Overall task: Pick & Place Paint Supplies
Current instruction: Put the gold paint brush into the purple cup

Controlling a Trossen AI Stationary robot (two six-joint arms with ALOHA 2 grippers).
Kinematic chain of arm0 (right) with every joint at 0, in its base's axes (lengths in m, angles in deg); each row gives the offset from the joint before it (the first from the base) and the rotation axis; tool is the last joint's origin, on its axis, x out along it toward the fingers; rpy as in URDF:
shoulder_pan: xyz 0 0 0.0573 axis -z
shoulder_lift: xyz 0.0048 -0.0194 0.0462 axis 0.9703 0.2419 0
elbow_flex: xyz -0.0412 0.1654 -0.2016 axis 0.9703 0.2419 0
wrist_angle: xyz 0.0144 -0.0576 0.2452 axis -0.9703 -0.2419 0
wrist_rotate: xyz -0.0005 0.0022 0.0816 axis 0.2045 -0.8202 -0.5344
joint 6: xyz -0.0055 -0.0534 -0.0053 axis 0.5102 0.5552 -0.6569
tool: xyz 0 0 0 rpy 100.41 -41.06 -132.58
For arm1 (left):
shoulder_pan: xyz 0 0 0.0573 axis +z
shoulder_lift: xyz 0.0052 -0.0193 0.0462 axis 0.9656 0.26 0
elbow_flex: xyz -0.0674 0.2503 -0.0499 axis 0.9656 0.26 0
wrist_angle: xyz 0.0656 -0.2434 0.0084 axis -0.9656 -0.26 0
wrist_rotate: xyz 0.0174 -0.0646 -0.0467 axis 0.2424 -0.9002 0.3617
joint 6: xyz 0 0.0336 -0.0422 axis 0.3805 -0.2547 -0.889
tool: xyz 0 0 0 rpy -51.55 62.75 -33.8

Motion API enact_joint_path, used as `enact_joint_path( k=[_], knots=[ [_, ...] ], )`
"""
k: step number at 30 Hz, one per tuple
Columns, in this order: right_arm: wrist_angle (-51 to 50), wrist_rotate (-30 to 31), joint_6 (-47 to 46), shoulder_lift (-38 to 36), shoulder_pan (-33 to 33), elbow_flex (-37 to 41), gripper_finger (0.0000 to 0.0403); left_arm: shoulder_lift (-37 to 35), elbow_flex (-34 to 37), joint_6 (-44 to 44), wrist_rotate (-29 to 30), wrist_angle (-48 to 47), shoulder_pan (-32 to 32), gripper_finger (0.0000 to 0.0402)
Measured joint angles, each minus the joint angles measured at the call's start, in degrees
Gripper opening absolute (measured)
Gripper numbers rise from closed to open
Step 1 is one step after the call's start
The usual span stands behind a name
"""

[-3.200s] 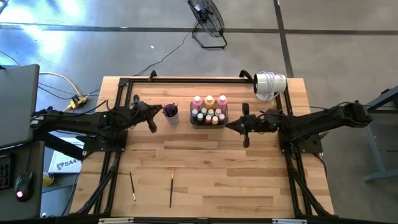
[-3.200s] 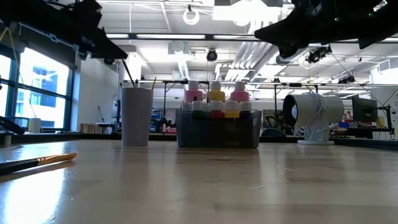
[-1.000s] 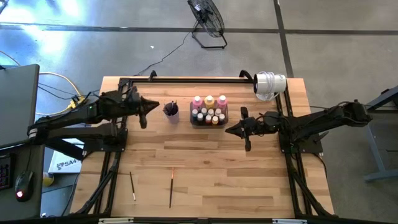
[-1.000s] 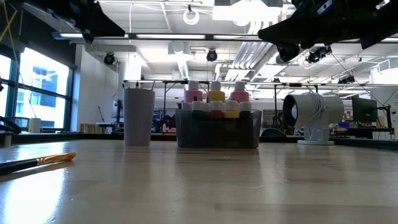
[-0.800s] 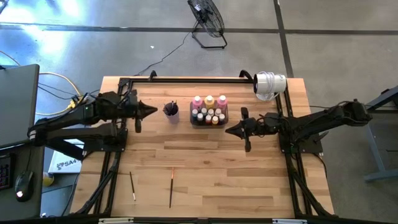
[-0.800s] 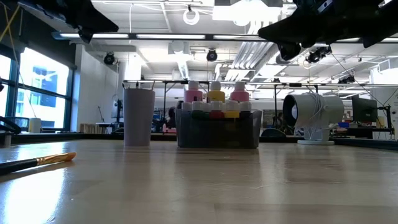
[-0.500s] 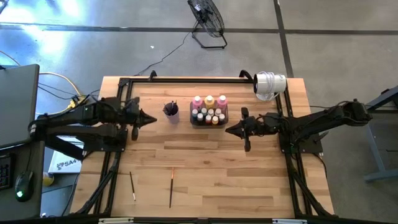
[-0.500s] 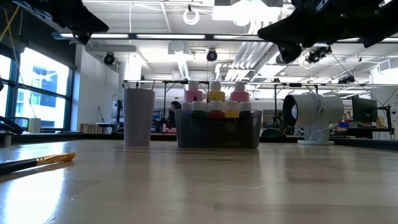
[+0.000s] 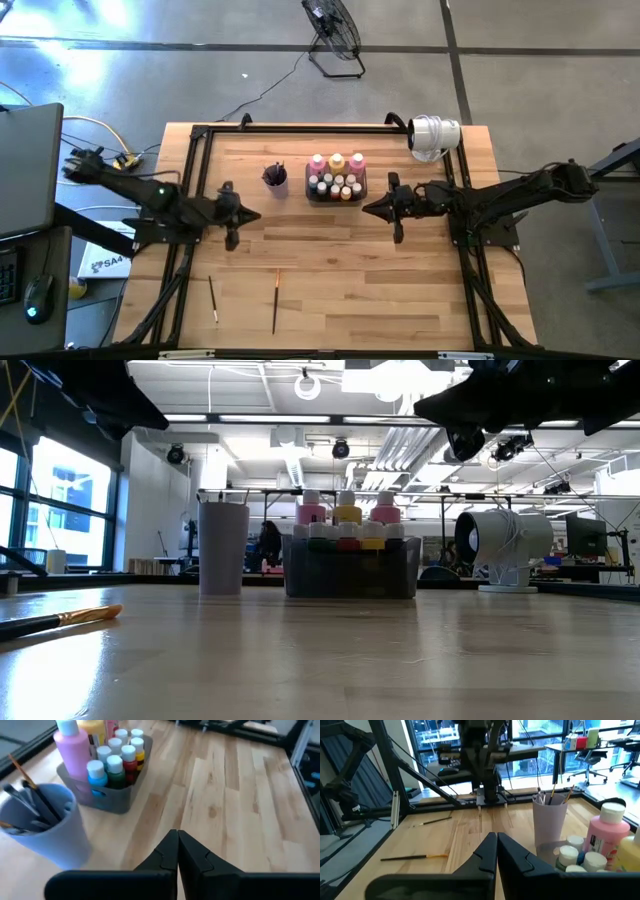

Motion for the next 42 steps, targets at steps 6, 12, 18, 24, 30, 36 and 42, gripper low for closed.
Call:
enact_joint_path(
  k=[6,12,18,24,30,36,42],
  knots=[
    [0.8,0.0,1.3,0.0,0.0,0.0,0.0004,8.0,-1.4,-13.7,4.9,2.4,-5.7,0.0000],
    [0.8,0.5,3.2,0.0,0.1,0.0,0.0004,18.4,-12.8,-20.3,6.8,-1.7,-8.3,0.0000],
    [-0.3,2.6,3.2,0.0,0.1,0.0,0.0004,33.3,-34.9,-30.5,6.7,-26.5,-8.4,0.0000],
    [-0.5,2.6,4.2,0.0,0.1,0.0,0.0004,49.7,-49.2,-48.9,-3.3,-49.5,-8.4,0.0000],
    [-0.9,2.5,6.0,0.0,0.1,0.0,0.0004,58.5,-50.0,-50.2,-8.2,-47.6,-9.2,0.0000],
    [-1.3,0.7,6.2,0.0,0.1,0.0,0.0004,60.1,-49.2,-52.1,-8.2,-44.9,-9.1,0.0000],
    [-1.3,-1.6,7.8,0.0,0.1,0.0,0.0004,59.2,-43.7,-53.4,-11.2,-39.4,-9.0,0.0000]
  ],
)
